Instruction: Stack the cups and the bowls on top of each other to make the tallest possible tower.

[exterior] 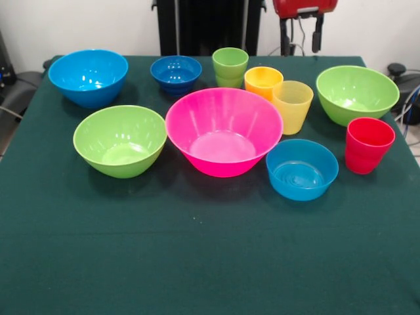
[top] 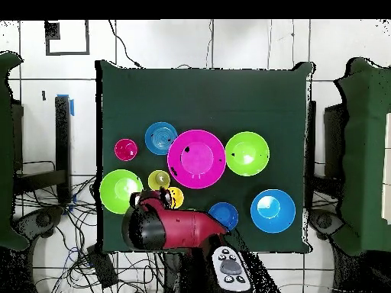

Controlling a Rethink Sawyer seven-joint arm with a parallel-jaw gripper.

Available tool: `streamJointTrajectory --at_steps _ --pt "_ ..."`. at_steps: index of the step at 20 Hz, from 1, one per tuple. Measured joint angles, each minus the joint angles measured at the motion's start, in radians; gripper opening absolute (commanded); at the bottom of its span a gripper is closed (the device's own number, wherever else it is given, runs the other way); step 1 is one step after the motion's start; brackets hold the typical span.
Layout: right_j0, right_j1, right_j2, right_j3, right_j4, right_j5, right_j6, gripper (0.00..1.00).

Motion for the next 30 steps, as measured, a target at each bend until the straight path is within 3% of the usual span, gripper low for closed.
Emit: streamJointTrajectory --at_steps 30 --pt "0.063 0.007 -0.001 -0.27 0.076 0.345 0.0 1.0"
